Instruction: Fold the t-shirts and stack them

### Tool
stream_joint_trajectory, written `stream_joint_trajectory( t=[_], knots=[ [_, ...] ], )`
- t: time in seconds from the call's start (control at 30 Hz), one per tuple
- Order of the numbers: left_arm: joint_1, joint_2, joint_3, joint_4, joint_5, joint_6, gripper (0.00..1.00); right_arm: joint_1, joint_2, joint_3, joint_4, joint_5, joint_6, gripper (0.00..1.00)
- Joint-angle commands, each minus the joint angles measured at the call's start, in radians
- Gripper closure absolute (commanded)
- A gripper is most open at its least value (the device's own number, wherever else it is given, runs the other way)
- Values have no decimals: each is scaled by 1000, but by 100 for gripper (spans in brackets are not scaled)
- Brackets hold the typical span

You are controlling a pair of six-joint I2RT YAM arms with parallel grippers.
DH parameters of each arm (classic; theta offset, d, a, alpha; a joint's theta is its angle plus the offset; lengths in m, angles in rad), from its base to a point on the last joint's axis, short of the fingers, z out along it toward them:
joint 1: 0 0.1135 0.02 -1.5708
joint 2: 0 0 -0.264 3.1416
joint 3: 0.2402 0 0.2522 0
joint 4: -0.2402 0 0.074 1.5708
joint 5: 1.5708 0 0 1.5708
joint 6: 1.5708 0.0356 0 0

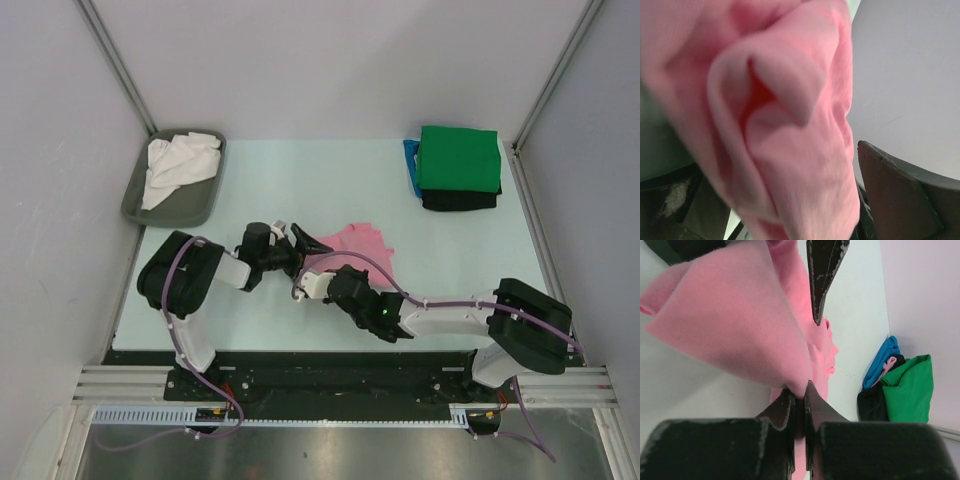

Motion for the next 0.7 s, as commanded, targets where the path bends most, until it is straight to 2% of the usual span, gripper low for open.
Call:
stream_joint_trajectory(
  t=[0.0, 0.37, 0.67],
  knots=[
    [-20, 81, 35, 9, -16, -47, 0, 46, -83, -9, -16, 53, 35, 100],
    [-27, 97, 104, -66, -10, 37, 1, 129, -166, -85, -74, 122, 137, 100],
    [-55, 61, 132, 15, 28, 14, 44, 156, -152, -124, -54, 134, 196, 100]
  ],
)
